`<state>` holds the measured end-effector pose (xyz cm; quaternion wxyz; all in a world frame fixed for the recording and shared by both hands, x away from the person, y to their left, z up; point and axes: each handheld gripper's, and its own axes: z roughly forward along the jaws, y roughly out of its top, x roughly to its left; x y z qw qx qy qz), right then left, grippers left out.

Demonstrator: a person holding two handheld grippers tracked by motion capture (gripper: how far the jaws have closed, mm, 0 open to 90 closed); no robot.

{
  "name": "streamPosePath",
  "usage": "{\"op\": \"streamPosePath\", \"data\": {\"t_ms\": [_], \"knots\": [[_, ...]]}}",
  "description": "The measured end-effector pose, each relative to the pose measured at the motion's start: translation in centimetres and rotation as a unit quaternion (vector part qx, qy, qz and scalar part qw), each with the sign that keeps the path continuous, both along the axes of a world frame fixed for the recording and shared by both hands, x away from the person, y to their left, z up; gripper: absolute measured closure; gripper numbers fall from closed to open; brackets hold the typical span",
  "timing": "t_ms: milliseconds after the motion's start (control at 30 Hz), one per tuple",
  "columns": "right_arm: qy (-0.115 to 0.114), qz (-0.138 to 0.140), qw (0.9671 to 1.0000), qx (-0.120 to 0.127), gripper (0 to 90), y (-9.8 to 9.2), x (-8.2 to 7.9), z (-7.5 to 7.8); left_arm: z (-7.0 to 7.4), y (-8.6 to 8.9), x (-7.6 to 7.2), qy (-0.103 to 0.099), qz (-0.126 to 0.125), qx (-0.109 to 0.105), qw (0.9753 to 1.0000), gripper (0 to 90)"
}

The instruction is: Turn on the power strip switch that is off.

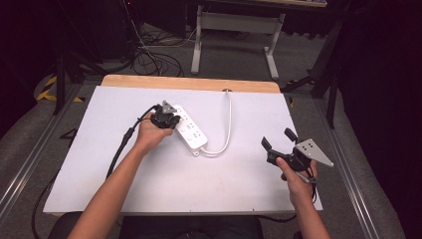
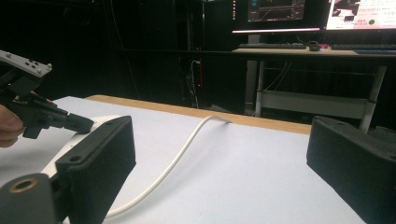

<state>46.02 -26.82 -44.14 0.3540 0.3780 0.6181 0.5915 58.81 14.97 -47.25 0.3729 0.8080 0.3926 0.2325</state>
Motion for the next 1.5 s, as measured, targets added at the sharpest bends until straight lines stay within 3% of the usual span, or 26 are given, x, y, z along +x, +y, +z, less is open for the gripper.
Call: {"op": "streamPosePath", "data": {"t_ms": [433,600,767,1067,1167,1267,1400,1500], "knots": [[0.001,-0.001,1.0,0.0,8.6,0.0,-0.1,0.0,0.0,0.1,0.1,0.002,0.001,-0.004,1.0,90.0],[0.001,-0.003,1.0,0.001,8.6,0.0,-0.1,0.0,0.0,0.3,0.1,0.008,0.003,-0.019,0.9998,90.0],[0.001,-0.003,1.0,0.002,8.6,-0.2,0.0,0.0,0.3,0.1,-0.4,-0.003,0.003,0.008,1.0,90.0],[0.0,-0.002,1.0,0.002,8.7,0.0,0.0,0.0,0.3,0.0,-0.5,-0.004,0.01,0.0,0.9999,90.0],[0.0,-0.002,1.0,0.004,8.7,-0.1,0.0,0.1,0.4,0.1,-0.8,-0.009,0.025,-0.007,0.9996,90.0],[0.0,-0.001,1.0,0.006,8.7,-0.2,0.1,0.1,1.2,0.6,-1.5,-0.026,0.026,-0.047,0.9982,90.0],[-0.001,0.0,1.0,0.005,8.7,-0.3,0.1,0.1,3.0,1.5,-2.9,-0.055,0.032,-0.089,0.994,90.0],[-0.002,0.0,1.0,0.005,8.7,-0.3,0.1,0.1,4.2,2.5,-4.4,-0.075,0.035,-0.107,0.9908,90.0]]}}
